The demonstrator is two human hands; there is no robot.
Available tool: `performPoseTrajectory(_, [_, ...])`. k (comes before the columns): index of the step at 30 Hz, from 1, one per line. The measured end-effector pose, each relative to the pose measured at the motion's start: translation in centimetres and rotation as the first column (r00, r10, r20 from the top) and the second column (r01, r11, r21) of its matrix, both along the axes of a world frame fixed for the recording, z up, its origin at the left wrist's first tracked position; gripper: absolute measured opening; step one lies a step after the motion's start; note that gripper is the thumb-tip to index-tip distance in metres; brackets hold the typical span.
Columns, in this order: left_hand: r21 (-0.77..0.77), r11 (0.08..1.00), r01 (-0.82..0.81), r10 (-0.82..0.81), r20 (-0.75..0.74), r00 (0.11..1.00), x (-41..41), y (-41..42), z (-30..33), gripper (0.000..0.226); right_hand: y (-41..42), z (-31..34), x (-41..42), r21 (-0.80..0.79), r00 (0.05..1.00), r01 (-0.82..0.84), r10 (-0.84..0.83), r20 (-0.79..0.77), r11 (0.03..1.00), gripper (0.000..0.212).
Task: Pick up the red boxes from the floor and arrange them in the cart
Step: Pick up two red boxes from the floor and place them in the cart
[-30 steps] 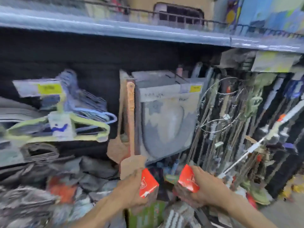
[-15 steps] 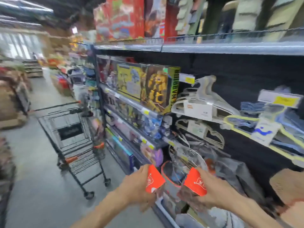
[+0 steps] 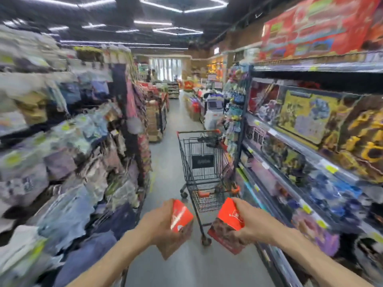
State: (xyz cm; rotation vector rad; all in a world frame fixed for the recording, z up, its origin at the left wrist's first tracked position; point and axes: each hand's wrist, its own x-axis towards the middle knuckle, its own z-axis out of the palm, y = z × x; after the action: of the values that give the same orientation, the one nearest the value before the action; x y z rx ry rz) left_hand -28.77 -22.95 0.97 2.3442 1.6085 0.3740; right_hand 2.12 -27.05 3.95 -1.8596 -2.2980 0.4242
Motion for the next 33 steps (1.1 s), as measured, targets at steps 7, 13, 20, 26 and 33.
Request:
performPoseTrajectory(7, [0.004,0.995,-0.096,0.095,0.084,0.992,-6.2,11.0,-1.1,0.055,15.9,-0.6,-6.3,-0.027,0.989,-0.145,0.145,-0.001,0.989,0.097])
performPoseTrajectory(13, [-0.018,0.986,-0.168,0.168,0.023,0.985,-7.6,23.2,-0.2,0.078,31.0,-0.9,-8.0,-0.021,0.980,-0.196,0.195,-0.039,0.980,0.098])
performPoseTrajectory(20, [0.015,0.969,-0.247,0.246,0.014,0.969,-10.0,37.6,0.8,0.088,47.6,0.2,-9.6,-0.022,0.972,-0.232,0.232,-0.024,0.972,0.098])
performPoseTrajectory(26, [0.020,0.973,-0.230,0.230,0.017,0.973,-11.8,50.9,1.1,0.087,61.3,-0.3,-10.4,-0.009,0.975,-0.217,0.217,-0.043,0.976,0.098])
performPoseTrajectory(33, [0.059,0.987,-0.147,0.148,-0.017,0.989,-12.6,70.1,1.0,0.103,78.2,-1.1,-10.8,0.018,0.990,-0.142,0.142,-0.021,0.990,0.096])
